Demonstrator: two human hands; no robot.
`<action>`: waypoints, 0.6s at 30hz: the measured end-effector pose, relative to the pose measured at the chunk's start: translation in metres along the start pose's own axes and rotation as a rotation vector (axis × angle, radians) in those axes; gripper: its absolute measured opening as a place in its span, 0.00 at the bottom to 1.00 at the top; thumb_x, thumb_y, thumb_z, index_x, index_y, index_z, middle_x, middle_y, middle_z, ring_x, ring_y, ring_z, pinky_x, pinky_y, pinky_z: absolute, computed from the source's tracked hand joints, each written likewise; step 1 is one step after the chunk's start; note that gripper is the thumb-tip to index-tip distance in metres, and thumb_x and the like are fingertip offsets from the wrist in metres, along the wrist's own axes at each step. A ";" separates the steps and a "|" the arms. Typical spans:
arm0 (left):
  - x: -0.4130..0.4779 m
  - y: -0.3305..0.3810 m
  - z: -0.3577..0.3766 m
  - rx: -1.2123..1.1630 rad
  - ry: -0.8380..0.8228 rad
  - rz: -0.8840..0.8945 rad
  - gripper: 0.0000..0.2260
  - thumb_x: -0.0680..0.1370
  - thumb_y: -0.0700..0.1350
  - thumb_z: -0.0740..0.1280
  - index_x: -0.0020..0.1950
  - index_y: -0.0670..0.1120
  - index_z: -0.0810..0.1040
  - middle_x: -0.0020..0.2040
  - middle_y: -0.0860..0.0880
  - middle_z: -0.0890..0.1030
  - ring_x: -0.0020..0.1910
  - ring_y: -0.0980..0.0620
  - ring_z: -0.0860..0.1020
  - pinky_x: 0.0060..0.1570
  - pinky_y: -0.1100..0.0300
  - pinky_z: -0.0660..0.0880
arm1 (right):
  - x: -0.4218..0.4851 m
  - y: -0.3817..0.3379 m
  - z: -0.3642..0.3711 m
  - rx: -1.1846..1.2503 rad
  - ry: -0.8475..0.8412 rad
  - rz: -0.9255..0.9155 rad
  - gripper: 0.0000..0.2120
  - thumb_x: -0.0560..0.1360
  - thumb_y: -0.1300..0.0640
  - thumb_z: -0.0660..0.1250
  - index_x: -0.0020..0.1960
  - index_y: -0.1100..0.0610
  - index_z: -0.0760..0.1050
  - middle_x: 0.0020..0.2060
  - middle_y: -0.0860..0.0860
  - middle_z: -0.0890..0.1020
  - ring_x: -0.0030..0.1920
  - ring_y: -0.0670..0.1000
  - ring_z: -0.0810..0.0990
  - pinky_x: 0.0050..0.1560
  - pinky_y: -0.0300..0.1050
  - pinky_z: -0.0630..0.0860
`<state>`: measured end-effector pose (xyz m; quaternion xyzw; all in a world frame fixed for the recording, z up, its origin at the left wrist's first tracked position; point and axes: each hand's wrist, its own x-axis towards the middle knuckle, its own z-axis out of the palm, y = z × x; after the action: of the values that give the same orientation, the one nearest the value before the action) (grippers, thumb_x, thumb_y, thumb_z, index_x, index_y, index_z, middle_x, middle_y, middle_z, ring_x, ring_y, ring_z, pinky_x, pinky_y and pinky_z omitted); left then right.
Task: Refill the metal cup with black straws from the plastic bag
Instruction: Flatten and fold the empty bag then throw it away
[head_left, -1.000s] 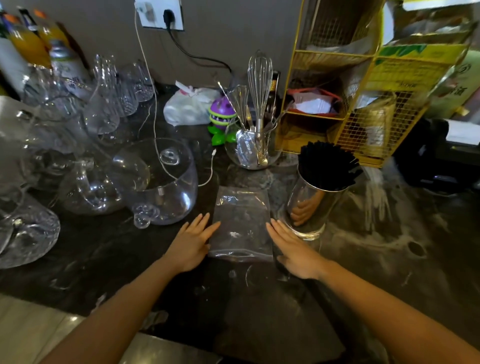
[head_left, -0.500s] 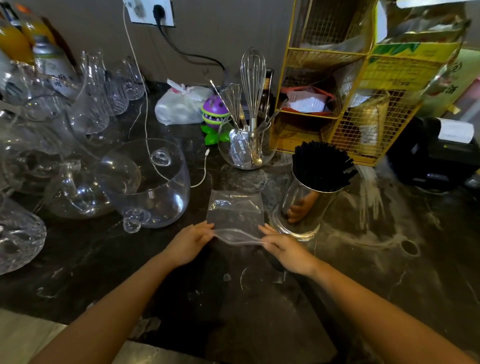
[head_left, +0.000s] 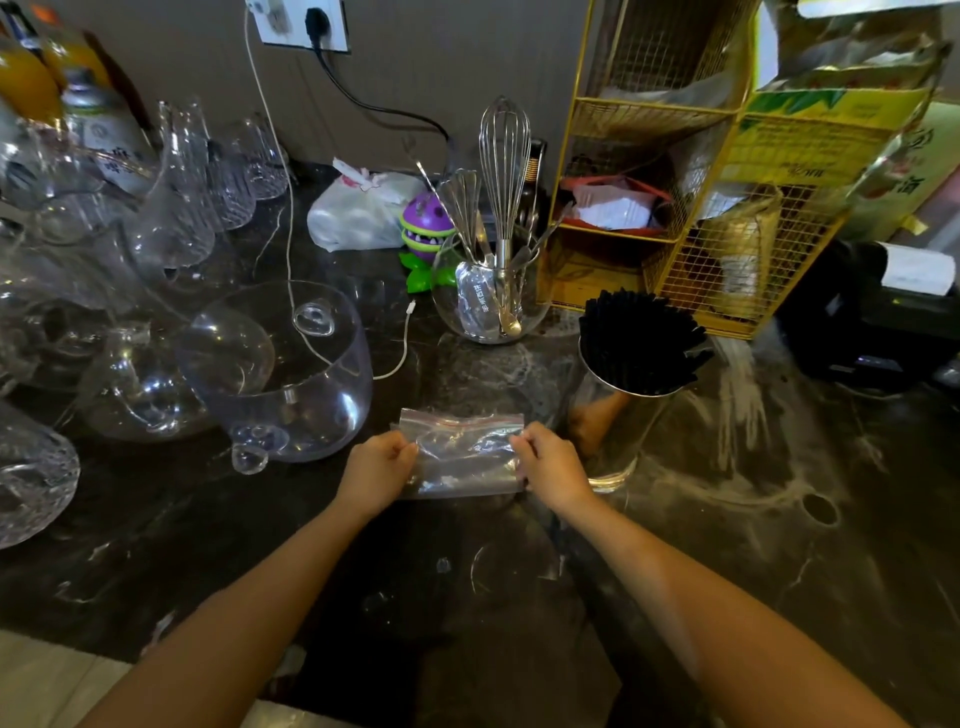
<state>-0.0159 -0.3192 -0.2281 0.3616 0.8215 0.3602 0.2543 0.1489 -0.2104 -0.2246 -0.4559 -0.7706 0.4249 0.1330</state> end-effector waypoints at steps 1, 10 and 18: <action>-0.001 0.000 0.001 0.000 0.022 -0.013 0.13 0.76 0.41 0.61 0.31 0.44 0.72 0.32 0.45 0.77 0.35 0.47 0.76 0.37 0.60 0.72 | 0.004 -0.002 0.001 -0.051 -0.010 -0.002 0.09 0.78 0.53 0.55 0.42 0.55 0.69 0.39 0.58 0.80 0.41 0.56 0.79 0.47 0.54 0.78; -0.007 -0.004 0.004 0.096 0.165 0.024 0.02 0.72 0.36 0.64 0.39 0.38 0.73 0.41 0.40 0.76 0.40 0.44 0.76 0.44 0.52 0.75 | 0.026 -0.019 0.008 -0.440 -0.105 0.014 0.13 0.78 0.54 0.54 0.56 0.61 0.67 0.52 0.64 0.80 0.53 0.63 0.78 0.53 0.56 0.76; -0.003 -0.014 0.012 0.866 0.033 0.467 0.24 0.55 0.41 0.78 0.49 0.46 0.79 0.45 0.42 0.82 0.42 0.42 0.81 0.35 0.54 0.79 | 0.014 -0.014 0.018 -0.682 -0.034 -0.172 0.15 0.77 0.57 0.57 0.62 0.60 0.61 0.59 0.61 0.74 0.55 0.63 0.77 0.50 0.55 0.75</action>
<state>-0.0113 -0.3235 -0.2461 0.6029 0.7966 0.0388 -0.0198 0.1218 -0.2115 -0.2273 -0.4003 -0.9059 0.1378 -0.0047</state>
